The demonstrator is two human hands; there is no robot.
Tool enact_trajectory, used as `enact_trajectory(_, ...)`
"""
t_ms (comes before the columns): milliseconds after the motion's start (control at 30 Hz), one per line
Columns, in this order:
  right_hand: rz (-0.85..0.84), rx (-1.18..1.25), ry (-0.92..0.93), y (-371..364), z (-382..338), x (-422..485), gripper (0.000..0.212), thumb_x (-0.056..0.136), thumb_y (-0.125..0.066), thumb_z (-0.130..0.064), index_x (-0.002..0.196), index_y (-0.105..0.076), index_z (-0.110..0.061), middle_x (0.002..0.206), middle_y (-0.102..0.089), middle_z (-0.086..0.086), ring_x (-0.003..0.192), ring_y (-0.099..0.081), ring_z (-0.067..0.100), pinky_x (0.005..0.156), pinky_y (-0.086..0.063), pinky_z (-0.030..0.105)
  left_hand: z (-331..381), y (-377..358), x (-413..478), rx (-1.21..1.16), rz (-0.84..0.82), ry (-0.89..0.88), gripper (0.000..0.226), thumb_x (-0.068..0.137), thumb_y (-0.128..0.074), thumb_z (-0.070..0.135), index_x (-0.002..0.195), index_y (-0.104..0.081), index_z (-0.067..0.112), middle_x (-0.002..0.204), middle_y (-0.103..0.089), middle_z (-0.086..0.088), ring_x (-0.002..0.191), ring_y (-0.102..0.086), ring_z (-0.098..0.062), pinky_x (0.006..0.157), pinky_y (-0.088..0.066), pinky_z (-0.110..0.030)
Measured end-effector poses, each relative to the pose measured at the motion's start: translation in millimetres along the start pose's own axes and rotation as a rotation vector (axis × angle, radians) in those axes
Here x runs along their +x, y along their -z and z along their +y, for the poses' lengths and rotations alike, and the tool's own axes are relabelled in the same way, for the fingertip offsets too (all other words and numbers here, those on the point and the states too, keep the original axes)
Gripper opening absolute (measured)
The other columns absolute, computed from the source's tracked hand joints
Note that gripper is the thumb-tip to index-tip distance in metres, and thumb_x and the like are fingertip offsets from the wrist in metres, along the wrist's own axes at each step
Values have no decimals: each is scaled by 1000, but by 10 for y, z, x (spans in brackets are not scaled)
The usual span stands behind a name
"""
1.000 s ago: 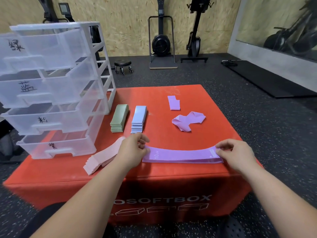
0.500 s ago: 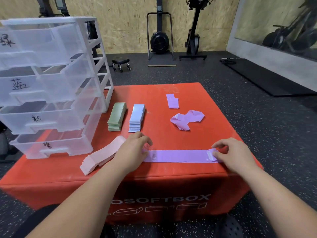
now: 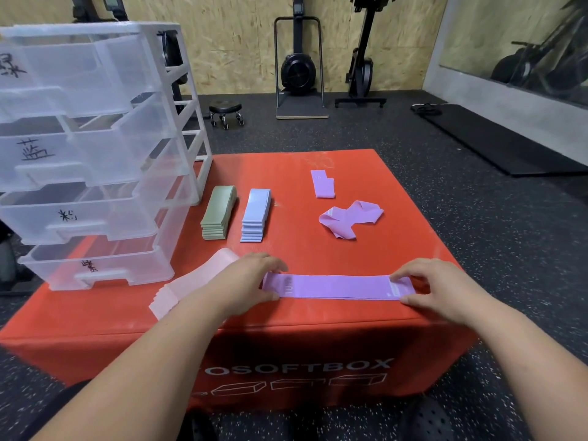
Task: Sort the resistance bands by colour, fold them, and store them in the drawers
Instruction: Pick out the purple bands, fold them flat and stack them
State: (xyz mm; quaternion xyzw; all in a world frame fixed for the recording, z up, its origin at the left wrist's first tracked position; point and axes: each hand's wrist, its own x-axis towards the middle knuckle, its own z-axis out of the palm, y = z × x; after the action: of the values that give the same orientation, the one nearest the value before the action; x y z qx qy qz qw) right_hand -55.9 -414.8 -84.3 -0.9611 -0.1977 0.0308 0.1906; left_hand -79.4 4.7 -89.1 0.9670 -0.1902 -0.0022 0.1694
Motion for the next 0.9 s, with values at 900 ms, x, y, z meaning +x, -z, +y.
enact_trajectory(900,99,22,-55,-304,-488,1398,30,97,-68,-38,126,-72,-31,128,-70,-8,121,-60,21,99,-43,32,109,-200,1040,-28,100,-14,50,90,-74,46,137,-61,35,124,-58,8,118,-53,-20,103,-48,-42)
